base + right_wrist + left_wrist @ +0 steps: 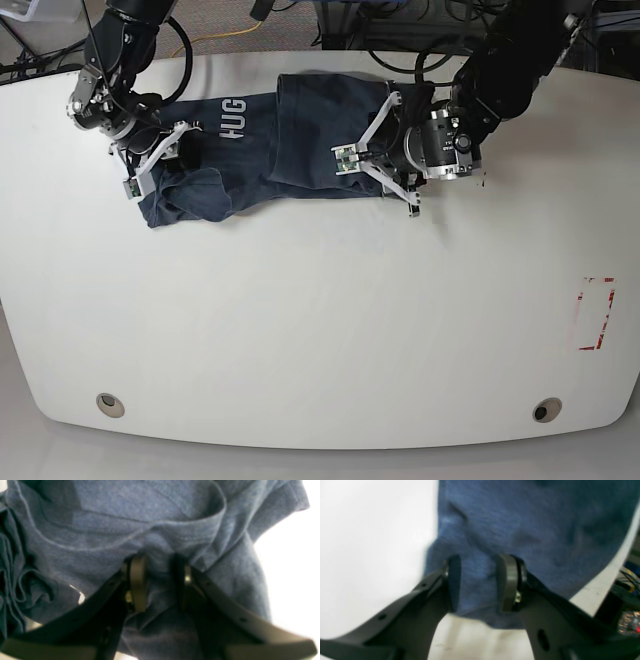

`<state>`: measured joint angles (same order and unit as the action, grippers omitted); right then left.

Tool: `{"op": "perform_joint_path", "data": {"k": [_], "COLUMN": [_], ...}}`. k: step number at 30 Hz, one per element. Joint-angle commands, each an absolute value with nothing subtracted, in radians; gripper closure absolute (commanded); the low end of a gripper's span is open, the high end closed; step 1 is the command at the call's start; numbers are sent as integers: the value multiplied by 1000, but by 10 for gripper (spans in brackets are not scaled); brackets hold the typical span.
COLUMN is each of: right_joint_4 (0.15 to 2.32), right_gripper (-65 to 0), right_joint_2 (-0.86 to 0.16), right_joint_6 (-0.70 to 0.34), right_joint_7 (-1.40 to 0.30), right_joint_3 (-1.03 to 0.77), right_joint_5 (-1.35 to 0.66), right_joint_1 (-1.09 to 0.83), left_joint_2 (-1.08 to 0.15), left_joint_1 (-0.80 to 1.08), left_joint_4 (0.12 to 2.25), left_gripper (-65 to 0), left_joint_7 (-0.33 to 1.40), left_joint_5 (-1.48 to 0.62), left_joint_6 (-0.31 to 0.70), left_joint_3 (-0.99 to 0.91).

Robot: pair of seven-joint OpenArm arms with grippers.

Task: Fold the T-shirt properly
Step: 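Release the shirt with both grippers and lift them away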

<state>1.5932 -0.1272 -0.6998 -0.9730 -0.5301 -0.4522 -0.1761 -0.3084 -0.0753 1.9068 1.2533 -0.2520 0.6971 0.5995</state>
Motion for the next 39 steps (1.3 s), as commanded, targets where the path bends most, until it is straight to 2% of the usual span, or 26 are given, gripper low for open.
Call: {"op": "perform_joint_path", "data": {"k": [1,4,13,17,28,33,39], "right_joint_4": [1603,1603,1607,1679,1911,1992,2012], "right_gripper": [-174,-174,-174,-174,-176,-178,-179], "right_joint_2": [-120,-119,-119,-117,-88,-88,-88], "right_joint_6": [-698,-698,-698,-698,-698,-698,-698], "right_joint_7": [-993,-993,-993,-998,-1046,-1049,-1049], "right_joint_3": [-530,-530,-533,-533,-521,-414,-286], "right_joint_5": [-444,-444,-444,-444,-447,-450,-539], "right_joint_1": [-173,-173,-173,-179,-228,-275,-303], "left_joint_2": [-341,-366,-383,-371,-196,-113,-51], "left_joint_1": [-76,-73,-38,-38,-44,-39,-38], "left_joint_4": [1854,1787,1776,1776,1845,1951,1975], "left_gripper": [-221,-218,-221,-221,-221,-221,-221], "left_joint_7": [1214,1190,1148,1147,1150,1150,1150], "left_joint_5": [-257,-257,-259,-259,-260,-260,-260], "left_joint_6": [698,698,698,698,698,698,698], "left_joint_3": [596,578,367,292,79,8,-203]}}
